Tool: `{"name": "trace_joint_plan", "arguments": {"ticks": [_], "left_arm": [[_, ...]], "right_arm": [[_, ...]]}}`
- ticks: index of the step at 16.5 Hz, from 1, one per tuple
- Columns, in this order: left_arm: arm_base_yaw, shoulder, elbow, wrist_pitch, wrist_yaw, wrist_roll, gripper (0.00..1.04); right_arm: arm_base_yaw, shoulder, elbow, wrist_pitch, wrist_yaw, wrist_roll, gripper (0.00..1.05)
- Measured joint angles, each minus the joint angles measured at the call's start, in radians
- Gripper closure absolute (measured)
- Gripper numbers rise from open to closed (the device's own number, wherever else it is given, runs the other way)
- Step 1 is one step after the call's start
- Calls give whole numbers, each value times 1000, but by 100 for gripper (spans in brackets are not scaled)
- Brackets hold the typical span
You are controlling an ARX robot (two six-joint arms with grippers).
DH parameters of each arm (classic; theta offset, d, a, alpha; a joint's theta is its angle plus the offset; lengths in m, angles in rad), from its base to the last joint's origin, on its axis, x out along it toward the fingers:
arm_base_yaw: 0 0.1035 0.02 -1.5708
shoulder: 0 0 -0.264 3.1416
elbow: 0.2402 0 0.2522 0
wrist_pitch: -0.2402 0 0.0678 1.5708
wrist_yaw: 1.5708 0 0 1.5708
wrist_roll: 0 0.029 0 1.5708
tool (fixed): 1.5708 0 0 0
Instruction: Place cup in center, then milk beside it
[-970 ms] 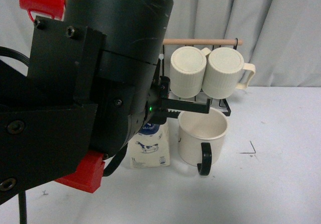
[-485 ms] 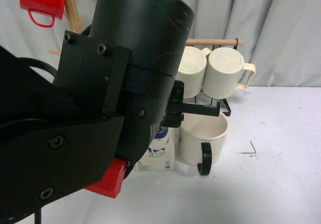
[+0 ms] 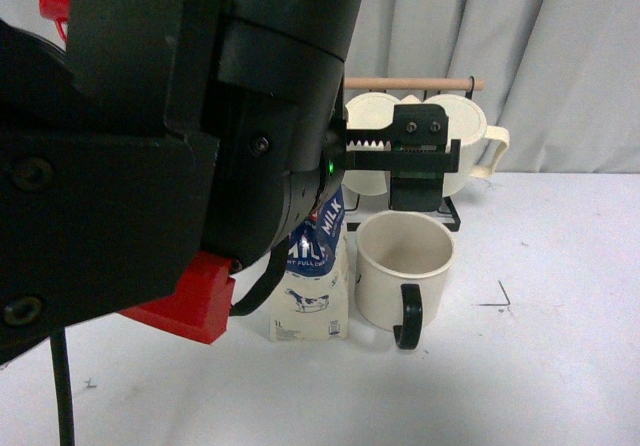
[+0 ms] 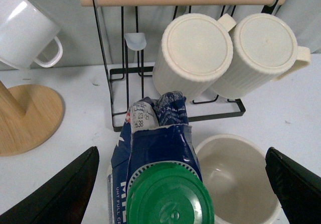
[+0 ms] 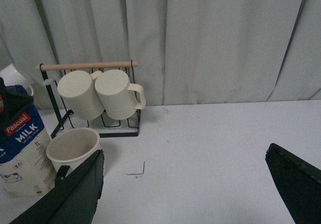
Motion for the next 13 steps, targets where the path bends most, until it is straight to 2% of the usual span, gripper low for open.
{"name": "trace_joint_plan", "arguments": {"ticks": [4,5,11,13], "left_arm": [[12,-167,-31,-22,51,-31,7],[37,-258,-86,24,59,-21,7],[127,-389,-145,11,93,5,7],[178,-414,-236,180,8,93,21]], "right_arm": [[0,0,0,0,0,0,7],[0,0,0,0,0,0,7],[0,0,0,0,0,0,7],[0,0,0,0,0,0,7]]}}
